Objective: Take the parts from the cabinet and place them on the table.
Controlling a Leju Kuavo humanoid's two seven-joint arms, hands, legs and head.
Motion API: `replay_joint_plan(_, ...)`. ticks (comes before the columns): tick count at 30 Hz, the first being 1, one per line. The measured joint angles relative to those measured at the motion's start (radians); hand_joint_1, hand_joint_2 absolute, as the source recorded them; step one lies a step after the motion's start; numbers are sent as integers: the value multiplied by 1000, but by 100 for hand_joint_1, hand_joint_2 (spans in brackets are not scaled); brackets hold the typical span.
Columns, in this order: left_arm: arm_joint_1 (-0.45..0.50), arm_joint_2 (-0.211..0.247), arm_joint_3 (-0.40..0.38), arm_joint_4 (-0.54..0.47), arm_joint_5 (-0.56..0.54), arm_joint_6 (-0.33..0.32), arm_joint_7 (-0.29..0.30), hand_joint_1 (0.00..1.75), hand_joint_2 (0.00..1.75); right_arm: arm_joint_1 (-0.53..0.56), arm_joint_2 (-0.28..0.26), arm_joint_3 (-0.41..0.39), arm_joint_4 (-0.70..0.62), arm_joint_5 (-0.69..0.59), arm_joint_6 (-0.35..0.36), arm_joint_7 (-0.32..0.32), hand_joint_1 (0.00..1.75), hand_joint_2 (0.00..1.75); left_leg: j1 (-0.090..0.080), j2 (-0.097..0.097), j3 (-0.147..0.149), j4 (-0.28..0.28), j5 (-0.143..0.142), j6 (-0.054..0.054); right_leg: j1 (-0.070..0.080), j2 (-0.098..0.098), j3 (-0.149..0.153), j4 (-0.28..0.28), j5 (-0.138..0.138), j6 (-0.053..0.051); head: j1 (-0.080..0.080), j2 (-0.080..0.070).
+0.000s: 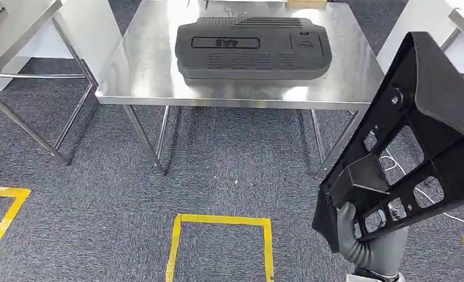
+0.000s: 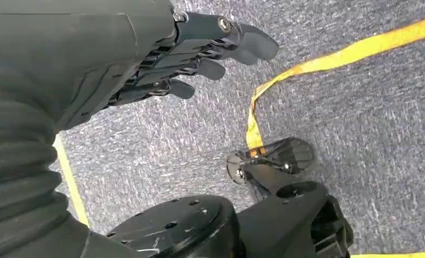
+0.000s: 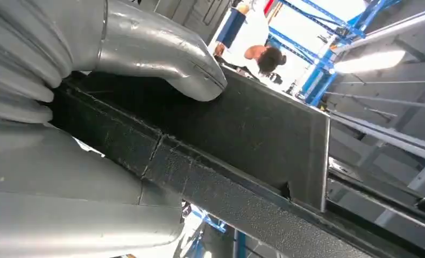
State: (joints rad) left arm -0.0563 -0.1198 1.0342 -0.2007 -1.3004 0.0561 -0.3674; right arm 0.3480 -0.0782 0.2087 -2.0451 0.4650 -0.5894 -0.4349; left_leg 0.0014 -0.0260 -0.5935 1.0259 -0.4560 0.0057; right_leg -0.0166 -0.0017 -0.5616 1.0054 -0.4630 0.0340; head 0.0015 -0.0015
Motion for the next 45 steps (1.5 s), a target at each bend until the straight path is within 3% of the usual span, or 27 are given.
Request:
replay_joint_plan(2,0,0,0,0,0,0,0,0,175,0,2,0,0,0,0,0,175,175,2,11,-25,69,-44,-8,-11,-2,12,-4,0,-13,-6,0)
replay_joint_plan(4,1,1,0,0,0,0,0,0,175,0,2,-1,0,0,1,0,175,175,6,14,-102,229,-119,-15,-8,-4,19,-4,-5,-19,-6,0)
replay_joint_plan(5,1,0,0,0,0,0,0,0,175,0,2,-1,0,0,2,0,175,175,7,16,-143,303,-140,-19,-7,-4,22,-3,-7,-22,-7,0)
replay_joint_plan(6,1,0,0,0,0,0,0,0,175,0,2,0,1,0,2,0,175,175,10,18,-158,323,-134,-20,-7,-4,24,-3,-8,-23,-7,0)
replay_joint_plan(8,1,1,0,0,0,0,0,0,175,0,3,0,3,-1,3,0,175,175,14,20,-120,226,-59,-21,-10,-1,36,-3,-16,-19,-8,0)
replay_joint_plan(10,1,2,0,0,-2,1,0,0,175,0,3,0,3,-3,3,-1,175,175,19,25,-31,48,28,-22,-14,0,53,-2,-30,-7,-8,0)
replay_joint_plan(11,0,1,0,1,-3,0,2,0,175,0,3,0,3,-3,3,-2,175,175,12,22,-14,22,10,-23,-1,0,45,1,-38,2,-9,0)
replay_joint_plan(14,-1,1,0,1,-4,1,3,0,175,-2,5,1,3,-3,3,-6,175,175,4,16,-18,22,5,1,-7,0,49,-9,-41,13,-7,0)
replay_joint_plan(16,0,1,0,0,-4,1,4,0,175,-5,6,0,3,-3,2,-6,175,175,11,15,-13,12,9,16,-9,0,49,2,-50,24,-6,0)
replay_joint_plan(17,0,2,0,0,-4,1,4,0,175,-6,6,0,3,-3,1,-6,175,175,9,15,-12,12,6,23,-6,0,30,42,-69,20,-5,0)
replay_joint_plan(20,-1,2,0,0,-4,1,4,0,175,-7,6,0,3,-2,1,-7,175,175,5,15,-10,12,-1,36,-2,0,-104,269,-144,6,-3,0)
replay_joint_plan(21,-1,2,1,0,-4,0,4,0,175,-7,6,0,5,-2,1,-7,175,175,3,14,-7,12,-4,39,-3,0,-141,313,-143,9,-3,0)
replay_joint_plan(22,0,2,1,0,-4,0,4,0,175,-7,6,0,6,-2,1,-6,175,175,3,12,-3,12,-7,39,-3,0,-147,300,-126,16,-4,0)
replay_joint_plan(23,0,2,1,0,-4,0,4,0,175,-7,6,0,7,-1,1,-6,175,175,2,9,3,13,-11,39,-3,0,-130,245,-94,26,-3,0)
replay_joint_plan(25,0,1,1,0,-4,-2,4,0,175,-7,6,0,8,1,1,-6,175,175,2,4,17,12,-20,34,-3,0,-56,69,-12,41,-3,0)
replay_joint_plan(26,0,1,1,0,-4,-2,3,0,175,-9,6,0,8,1,1,-6,175,175,2,3,19,13,-24,31,-2,0,-39,17,8,35,0,0)
replay_joint_plan(27,-1,1,1,0,-4,-2,3,0,175,-10,6,0,8,1,2,-6,175,175,-8,0,21,15,-31,22,4,1,-30,12,14,23,-2,0)
replay_joint_plan(30,-1,1,1,0,-5,-2,4,0,175,-12,6,0,8,5,3,-5,175,175,-3,1,26,7,-34,10,8,1,-27,10,14,7,-1,0)
replay_joint_plan(31,-1,2,1,0,-5,-2,4,0,175,-12,7,0,8,5,4,-5,175,175,0,4,27,15,-40,5,-14,2,-15,-1,17,-1,-3,0)
replay_joint_plan(32,-1,2,1,0,-6,-2,4,0,175,-12,8,0,8,6,5,-5,175,175,-3,11,19,46,-54,0,-11,1,-5,-3,12,-8,-5,0)
replay_joint_plan(35,-1,2,1,0,-6,-1,4,0,175,-15,8,0,8,6,6,-4,175,175,5,13,-105,275,-150,-9,-10,-3,15,-3,-2,-26,-6,0)
replay_joint_plan(36,0,1,1,0,-8,-2,4,0,175,-15,9,0,9,6,7,-4,175,175,7,14,-138,322,-156,-12,-10,-2,21,-3,-8,-23,-8,0)
replay_joint_plan(38,2,2,1,0,-8,-1,5,0,175,-15,10,0,11,6,8,-4,175,175,14,19,-136,275,-92,-16,-14,2,38,-3,-20,-18,-8,0)
replay_joint_plan(40,1,4,1,0,-8,-1,6,0,175,-15,10,0,11,6,8,-4,175,175,21,23,-60,101,14,-22,-20,5,65,-2,-38,-6,-8,0)
replay_joint_plan(41,2,4,1,1,-8,-1,6,0,175,-15,10,0,11,6,9,-4,175,175,26,24,-34,50,24,-26,-15,3,60,-2,-49,5,-9,0)
replay_joint_plan(42,0,0,1,2,-8,-1,6,0,175,-18,10,0,11,7,9,-4,175,175,20,18,-25,33,5,-21,-8,6,63,4,-60,11,-16,0)
replay_joint_plan(45,-1,2,1,2,-8,0,6,0,175,-20,11,2,12,11,9,-3,175,175,16,16,-28,33,-3,5,-8,6,87,-6,-52,31,-8,0)
